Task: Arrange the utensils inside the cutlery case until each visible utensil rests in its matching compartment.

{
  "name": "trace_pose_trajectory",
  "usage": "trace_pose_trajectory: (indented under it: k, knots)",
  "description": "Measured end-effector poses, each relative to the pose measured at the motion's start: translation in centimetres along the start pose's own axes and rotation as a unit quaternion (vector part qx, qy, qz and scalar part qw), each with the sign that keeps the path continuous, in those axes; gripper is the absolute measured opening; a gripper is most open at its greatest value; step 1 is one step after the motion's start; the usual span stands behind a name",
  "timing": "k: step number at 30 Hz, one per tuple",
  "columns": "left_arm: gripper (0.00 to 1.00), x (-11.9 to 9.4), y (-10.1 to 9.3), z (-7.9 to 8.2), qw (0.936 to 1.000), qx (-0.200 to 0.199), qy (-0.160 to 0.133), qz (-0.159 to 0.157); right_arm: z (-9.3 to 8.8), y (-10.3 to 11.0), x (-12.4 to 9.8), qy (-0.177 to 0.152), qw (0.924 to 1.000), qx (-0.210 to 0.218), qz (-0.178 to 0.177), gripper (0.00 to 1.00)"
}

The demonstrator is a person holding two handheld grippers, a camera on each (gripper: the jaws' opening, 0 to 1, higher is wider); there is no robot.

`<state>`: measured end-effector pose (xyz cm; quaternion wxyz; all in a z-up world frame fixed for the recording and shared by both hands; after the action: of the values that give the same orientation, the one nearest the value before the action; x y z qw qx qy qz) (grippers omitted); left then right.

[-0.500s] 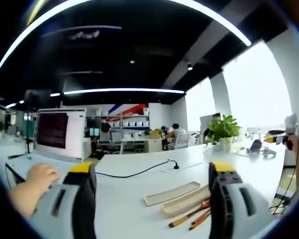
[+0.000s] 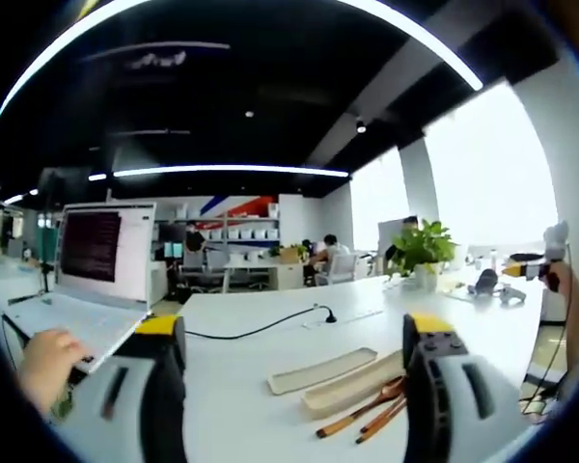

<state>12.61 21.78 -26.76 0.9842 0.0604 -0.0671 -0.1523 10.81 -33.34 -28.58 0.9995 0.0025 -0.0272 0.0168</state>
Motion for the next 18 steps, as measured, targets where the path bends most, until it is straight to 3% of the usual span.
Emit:
trace_pose_trajectory:
  k: [15, 18]
  knots:
    - [0.89, 1.1, -0.4, -1.4, 0.9988, -0.019, 0.038, -0.024, -0.5, 1.0, 0.5, 0.011, 0.9997, -0.008, 0.018, 0.90]
    - [0.87, 1.6, -0.9, -2.1, 0.9971, -0.014, 0.059, -0.045, -0.9, 1.5, 1.1, 0.020, 0.9993, -0.012, 0.031, 0.89]
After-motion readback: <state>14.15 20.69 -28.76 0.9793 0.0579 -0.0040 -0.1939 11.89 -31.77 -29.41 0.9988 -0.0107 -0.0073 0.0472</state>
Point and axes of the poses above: the point that each gripper's makers call its tool centre point, and the gripper's own axes: x roughly forward along the fingers, y roughly to its left, z roughly out of its top, the point moved 10 cm from there along -x, roughly backward along the fingers, and after that the axes turned 7 degrees about x, right-handed, at the moved point
